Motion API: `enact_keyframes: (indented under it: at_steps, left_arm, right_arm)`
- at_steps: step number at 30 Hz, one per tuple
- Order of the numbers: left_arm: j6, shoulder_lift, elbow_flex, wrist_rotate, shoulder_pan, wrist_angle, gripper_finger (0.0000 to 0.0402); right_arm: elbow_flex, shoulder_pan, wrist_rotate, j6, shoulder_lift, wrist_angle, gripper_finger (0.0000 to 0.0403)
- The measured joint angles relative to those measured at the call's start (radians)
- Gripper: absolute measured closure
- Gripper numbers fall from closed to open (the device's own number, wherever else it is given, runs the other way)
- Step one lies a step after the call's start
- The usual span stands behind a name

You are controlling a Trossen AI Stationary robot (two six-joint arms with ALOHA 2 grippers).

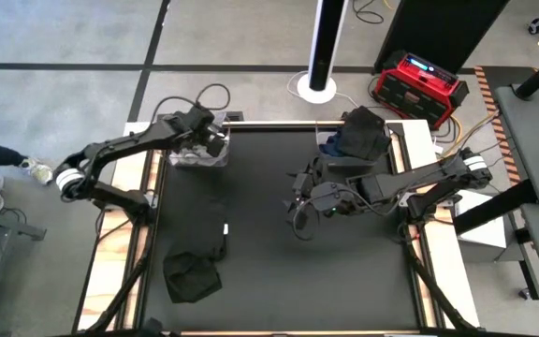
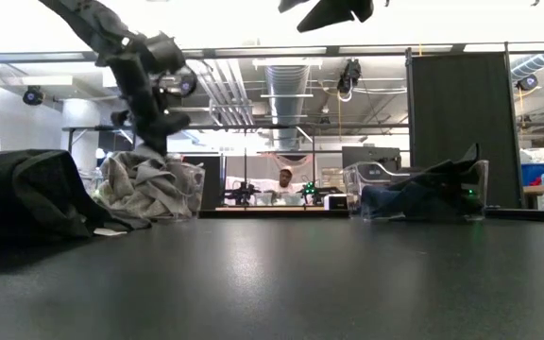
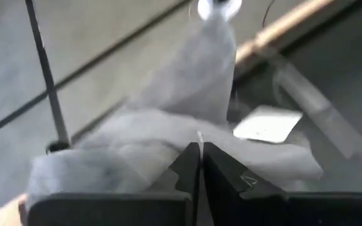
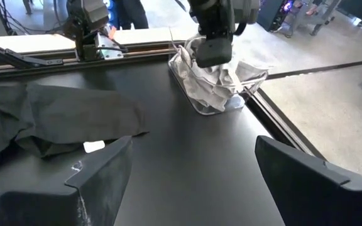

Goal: Sort towels by color in basket
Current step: Put the gray towel into the left transparent bin

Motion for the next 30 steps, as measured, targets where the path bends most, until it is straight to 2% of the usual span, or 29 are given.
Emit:
enact_keyframes:
  at_steps: [10,23,30]
  left_arm:
    - [0.037,0.056,0.002,0.002,0.023,-0.029,0.0401]
    - [0.055,0.056,0.001,0.125,0.061,-0.073,0.0402]
    - [0.055,0.023,0.099,0.130,0.057,-0.167,0.0402]
  right_arm:
    - [-0.004,0.000,0.000,0.026,0.001,0.000,0.0066]
    - [-0.005,0.000,0.000,0.034,0.001,-0.007,0.0082]
    - [-0.005,0.000,-0.001,0.033,0.000,-0.008,0.0081]
